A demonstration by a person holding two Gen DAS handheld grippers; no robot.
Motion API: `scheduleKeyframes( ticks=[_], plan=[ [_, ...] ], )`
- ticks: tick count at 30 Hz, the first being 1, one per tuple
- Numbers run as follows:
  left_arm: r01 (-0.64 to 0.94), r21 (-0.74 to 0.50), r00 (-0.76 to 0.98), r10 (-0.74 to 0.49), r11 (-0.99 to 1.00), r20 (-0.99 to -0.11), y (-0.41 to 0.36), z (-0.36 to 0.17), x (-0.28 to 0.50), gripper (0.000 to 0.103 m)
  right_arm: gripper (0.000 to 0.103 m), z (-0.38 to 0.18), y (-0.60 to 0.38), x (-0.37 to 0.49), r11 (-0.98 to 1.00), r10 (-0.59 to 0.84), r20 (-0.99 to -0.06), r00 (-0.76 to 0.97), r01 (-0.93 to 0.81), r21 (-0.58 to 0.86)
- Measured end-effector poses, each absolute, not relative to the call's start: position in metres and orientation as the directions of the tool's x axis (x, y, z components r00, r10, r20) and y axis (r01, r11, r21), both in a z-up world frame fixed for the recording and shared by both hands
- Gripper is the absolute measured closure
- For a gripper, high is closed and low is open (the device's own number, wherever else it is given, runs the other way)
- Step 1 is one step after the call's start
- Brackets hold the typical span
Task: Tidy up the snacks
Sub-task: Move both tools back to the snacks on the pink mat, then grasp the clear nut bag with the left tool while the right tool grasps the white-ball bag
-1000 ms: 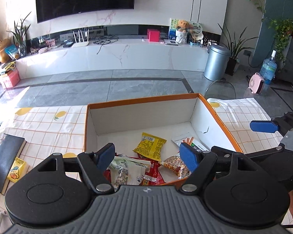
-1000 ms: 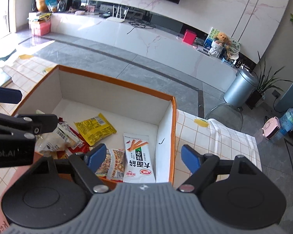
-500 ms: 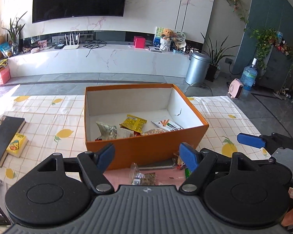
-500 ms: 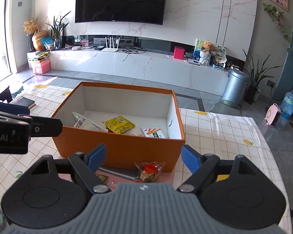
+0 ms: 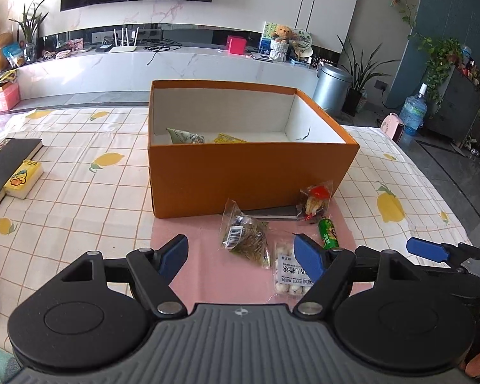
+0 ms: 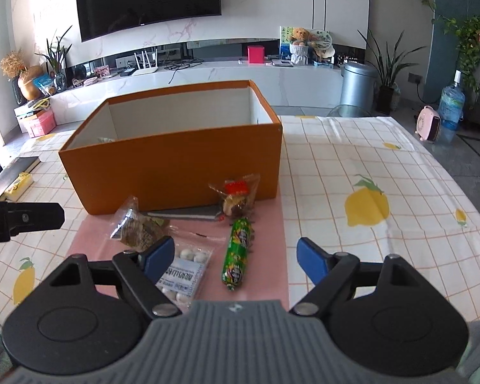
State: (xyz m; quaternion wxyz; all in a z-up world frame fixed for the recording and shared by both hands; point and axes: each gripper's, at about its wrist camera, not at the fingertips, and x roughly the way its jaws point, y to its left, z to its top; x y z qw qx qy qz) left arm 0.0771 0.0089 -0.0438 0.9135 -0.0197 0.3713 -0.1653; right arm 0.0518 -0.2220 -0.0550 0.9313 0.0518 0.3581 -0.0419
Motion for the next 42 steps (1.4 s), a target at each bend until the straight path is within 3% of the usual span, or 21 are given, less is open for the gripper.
scheduleKeyframes(
  ticks=[13, 18, 26, 32, 36, 42],
  plan=[
    [0.279, -0.184, 0.646, -0.326, 0.942, -0.690, -0.001, -0.081, 0.108, 0.015, 0.027, -0.078, -0.215, 0.083, 0.992, -0.017, -0.704, 0.710, 0.101, 0.078],
    [0.274, -0.200, 0.634, -0.333, 0.941, -0.699, -0.002, -0.094, 0.126, 0.015, 0.039, -0.089, -0.207, 0.101, 0.993, -0.029, -0.725, 0.689, 0.103, 0.059],
    [0.263, -0.259, 0.599, -0.367, 0.930, -0.711, 0.000, -0.114, 0.148, 0.015, 0.040, -0.104, -0.207, 0.117, 0.989, 0.002, -0.756, 0.655, 0.110, 0.099],
    [0.269, -0.303, 0.574, -0.405, 0.914, -0.712, 0.003, -0.125, 0.153, 0.023, 0.039, -0.110, -0.202, 0.121, 0.990, -0.003, -0.763, 0.646, 0.107, 0.086],
    [0.269, -0.370, 0.541, -0.457, 0.889, -0.706, 0.005, -0.131, 0.157, 0.043, 0.039, -0.110, -0.204, 0.121, 0.989, -0.005, -0.766, 0.643, 0.115, 0.090],
    [0.277, -0.345, 0.556, -0.443, 0.897, -0.703, 0.004, -0.129, 0.152, 0.053, 0.039, -0.111, -0.204, 0.121, 0.989, 0.000, -0.764, 0.645, 0.115, 0.096]
  ],
)
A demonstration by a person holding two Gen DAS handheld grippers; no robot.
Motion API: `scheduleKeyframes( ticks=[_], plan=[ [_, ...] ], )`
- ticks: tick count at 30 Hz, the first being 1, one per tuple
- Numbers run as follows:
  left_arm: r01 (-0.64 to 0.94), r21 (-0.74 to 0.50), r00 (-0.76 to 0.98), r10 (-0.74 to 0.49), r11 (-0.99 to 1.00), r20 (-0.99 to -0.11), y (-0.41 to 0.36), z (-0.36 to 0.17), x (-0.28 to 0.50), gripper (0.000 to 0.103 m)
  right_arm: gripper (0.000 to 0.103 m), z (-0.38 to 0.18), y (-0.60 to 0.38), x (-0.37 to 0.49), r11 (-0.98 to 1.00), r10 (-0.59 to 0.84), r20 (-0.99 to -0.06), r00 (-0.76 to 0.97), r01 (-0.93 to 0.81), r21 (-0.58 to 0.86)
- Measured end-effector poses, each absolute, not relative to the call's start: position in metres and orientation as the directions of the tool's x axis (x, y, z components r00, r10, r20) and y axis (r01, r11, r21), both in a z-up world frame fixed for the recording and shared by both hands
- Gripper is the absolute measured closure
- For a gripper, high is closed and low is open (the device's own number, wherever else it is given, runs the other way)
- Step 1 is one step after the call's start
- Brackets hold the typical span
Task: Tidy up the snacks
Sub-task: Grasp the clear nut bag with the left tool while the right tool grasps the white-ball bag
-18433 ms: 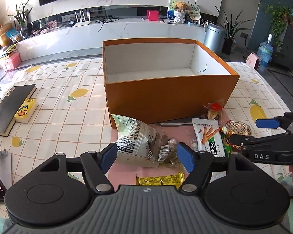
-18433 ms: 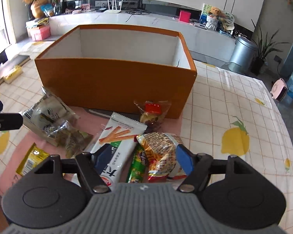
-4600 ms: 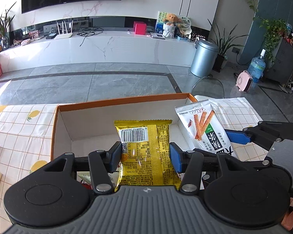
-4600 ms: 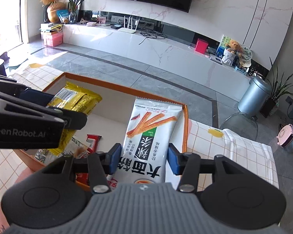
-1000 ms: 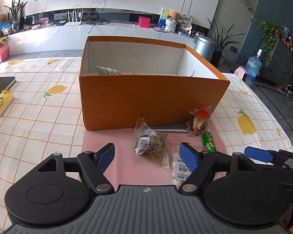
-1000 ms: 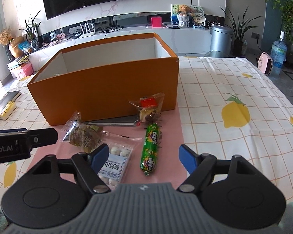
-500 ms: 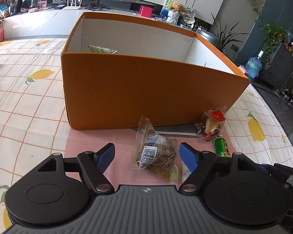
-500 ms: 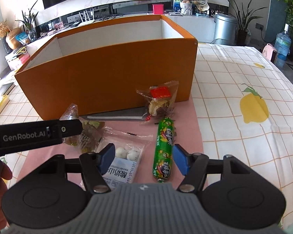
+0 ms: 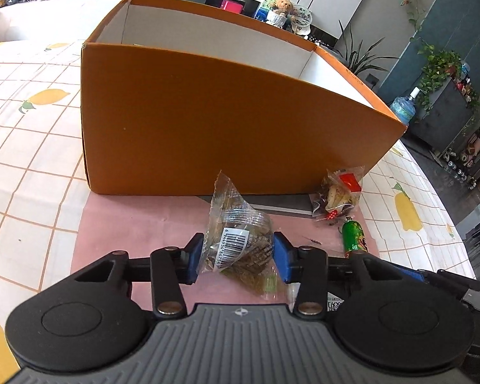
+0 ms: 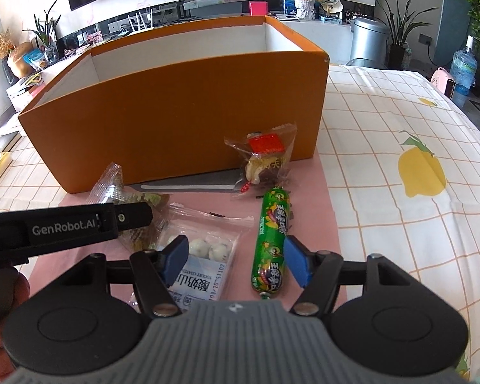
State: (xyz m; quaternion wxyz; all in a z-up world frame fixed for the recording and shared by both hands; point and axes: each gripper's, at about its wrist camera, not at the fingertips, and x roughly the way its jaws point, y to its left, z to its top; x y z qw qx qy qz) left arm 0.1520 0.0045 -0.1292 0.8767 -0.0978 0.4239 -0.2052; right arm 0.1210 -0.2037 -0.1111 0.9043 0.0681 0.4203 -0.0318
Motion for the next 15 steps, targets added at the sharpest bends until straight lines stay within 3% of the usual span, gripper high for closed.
scheduleKeyframes(
  ticks=[9, 15],
  plan=[
    [0.237, -0.285, 0.591, -0.371, 0.929, -0.716, 0.018, -0.117, 0.138, 0.059, 0.040, -0.103, -0.191, 0.113, 0.996, 0.045, -0.715, 0.698, 0.026, 0.088],
    [0.223, -0.268, 0.584, -0.348, 0.937, -0.733, 0.024, -0.120, 0.135, 0.059, 0.038, -0.110, -0.184, 0.116, 0.996, 0.056, -0.751, 0.658, 0.019, 0.091]
  ],
)
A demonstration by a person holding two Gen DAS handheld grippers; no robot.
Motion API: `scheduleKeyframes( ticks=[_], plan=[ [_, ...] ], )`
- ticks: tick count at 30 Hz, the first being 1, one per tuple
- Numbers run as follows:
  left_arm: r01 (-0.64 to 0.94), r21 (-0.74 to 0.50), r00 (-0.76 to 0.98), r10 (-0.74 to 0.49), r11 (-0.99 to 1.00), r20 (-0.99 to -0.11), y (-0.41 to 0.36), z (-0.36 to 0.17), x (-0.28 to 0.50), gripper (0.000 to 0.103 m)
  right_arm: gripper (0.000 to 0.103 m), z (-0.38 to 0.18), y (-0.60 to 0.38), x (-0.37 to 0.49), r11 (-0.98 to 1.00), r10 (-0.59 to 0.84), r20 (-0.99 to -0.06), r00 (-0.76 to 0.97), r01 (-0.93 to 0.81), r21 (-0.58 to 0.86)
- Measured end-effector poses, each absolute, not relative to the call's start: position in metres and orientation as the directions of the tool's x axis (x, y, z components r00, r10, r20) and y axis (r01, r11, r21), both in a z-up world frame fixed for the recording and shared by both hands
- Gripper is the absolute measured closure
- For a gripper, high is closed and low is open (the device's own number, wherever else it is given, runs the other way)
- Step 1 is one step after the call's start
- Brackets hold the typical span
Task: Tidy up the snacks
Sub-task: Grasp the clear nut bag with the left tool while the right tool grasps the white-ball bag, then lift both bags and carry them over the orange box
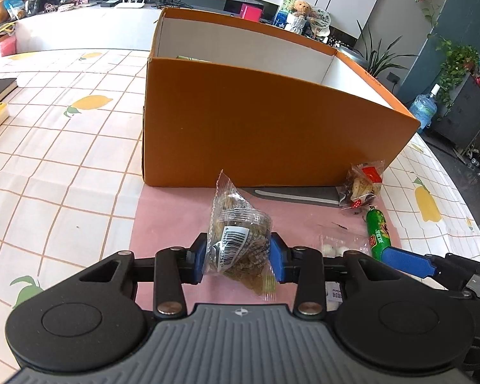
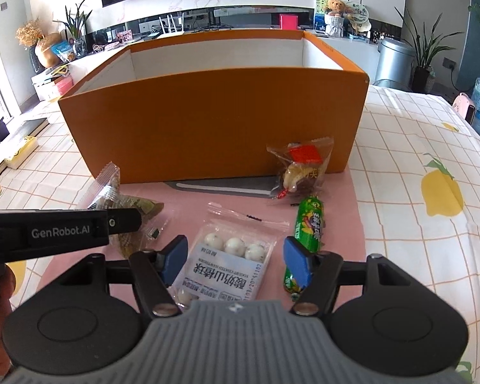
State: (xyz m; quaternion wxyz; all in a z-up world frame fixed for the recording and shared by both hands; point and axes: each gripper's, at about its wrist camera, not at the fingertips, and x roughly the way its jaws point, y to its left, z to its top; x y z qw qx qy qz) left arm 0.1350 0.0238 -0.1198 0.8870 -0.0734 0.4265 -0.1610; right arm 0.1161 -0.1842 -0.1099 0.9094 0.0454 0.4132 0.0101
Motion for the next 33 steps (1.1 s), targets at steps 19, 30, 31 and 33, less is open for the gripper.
scheduleKeyframes(
  ticks=[19, 30, 31, 33],
  plan=[
    [0.262, -0.224, 0.586, -0.339, 0.939, -0.736, 0.020, -0.119, 0.130, 0.059, 0.032, -0.124, -0.172, 0.120, 0.995, 0.080, -0.797, 0.598, -0.005, 0.096],
    [0.263, -0.229, 0.588, -0.344, 0.937, -0.732, 0.023, -0.110, 0.123, 0.059, 0.044, -0.117, -0.174, 0.113, 0.996, 0.065, -0.780, 0.622, 0.005, 0.088],
    [0.263, -0.232, 0.590, -0.346, 0.937, -0.729, 0.023, -0.108, 0.121, 0.059, 0.044, -0.115, -0.175, 0.111, 0.996, 0.065, -0.775, 0.629, 0.006, 0.089],
    [0.261, -0.235, 0.596, -0.348, 0.936, -0.724, 0.024, -0.102, 0.119, 0.059, 0.044, -0.110, -0.175, 0.107, 0.996, 0.064, -0.764, 0.642, 0.004, 0.087]
  ],
)
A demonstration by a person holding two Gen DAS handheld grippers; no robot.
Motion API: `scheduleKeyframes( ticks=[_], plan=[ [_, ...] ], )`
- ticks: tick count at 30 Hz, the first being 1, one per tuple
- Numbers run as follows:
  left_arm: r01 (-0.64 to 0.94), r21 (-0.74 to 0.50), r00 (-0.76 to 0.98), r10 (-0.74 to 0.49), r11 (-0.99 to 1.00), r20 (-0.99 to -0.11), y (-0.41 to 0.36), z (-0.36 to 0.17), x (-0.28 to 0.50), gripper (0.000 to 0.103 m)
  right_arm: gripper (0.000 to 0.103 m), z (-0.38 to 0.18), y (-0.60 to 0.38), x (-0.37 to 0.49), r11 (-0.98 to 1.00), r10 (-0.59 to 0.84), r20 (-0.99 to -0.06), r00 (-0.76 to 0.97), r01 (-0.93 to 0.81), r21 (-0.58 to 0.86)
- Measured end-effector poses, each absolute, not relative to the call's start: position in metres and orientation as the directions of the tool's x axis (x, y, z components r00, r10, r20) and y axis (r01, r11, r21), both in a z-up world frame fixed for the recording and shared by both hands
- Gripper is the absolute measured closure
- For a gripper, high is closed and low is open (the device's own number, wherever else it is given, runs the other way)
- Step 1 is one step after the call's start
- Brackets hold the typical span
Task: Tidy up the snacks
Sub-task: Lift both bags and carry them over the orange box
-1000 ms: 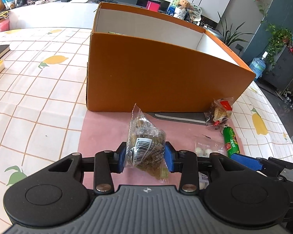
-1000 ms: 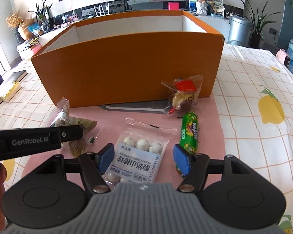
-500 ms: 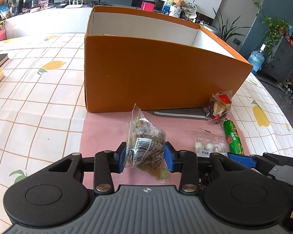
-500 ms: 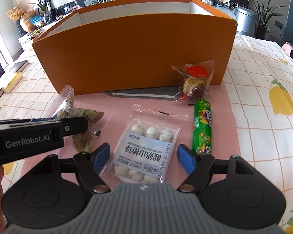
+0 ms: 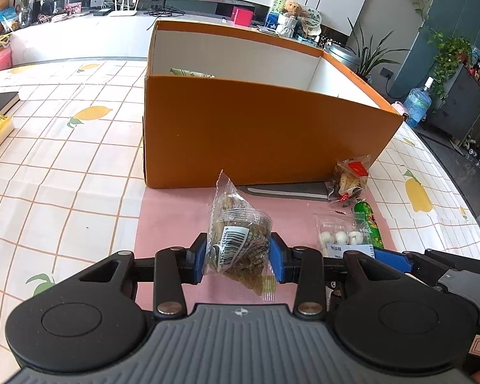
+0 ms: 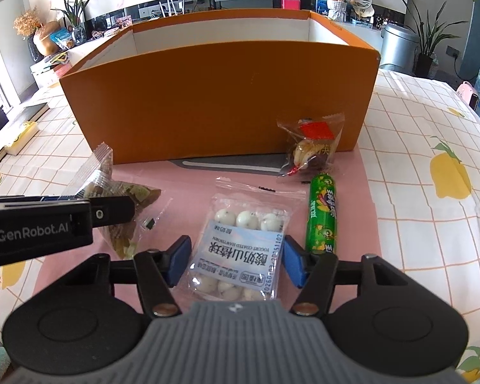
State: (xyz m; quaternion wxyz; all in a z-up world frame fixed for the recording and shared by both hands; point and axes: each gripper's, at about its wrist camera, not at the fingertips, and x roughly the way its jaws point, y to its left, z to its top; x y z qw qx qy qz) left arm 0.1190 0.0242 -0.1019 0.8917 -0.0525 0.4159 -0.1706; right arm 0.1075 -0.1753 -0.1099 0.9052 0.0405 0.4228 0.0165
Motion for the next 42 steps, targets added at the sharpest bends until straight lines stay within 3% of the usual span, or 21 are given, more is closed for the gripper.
scheduleKeyframes(
  ticks=[25, 42],
  plan=[
    [0.308, -0.132, 0.725, -0.323, 0.942, -0.608, 0.004, -0.010, 0.085, 0.059, 0.046, -0.015, -0.199, 0.055, 0.999, 0.044, -0.616, 0.786, -0.053, 0.003],
    [0.350, -0.031, 0.778, -0.309, 0.936, -0.547, -0.021, 0.033, 0.129, 0.059, 0.046, 0.062, -0.216, 0.119, 0.978, 0.069, -0.555, 0.829, -0.166, -0.127]
  ],
)
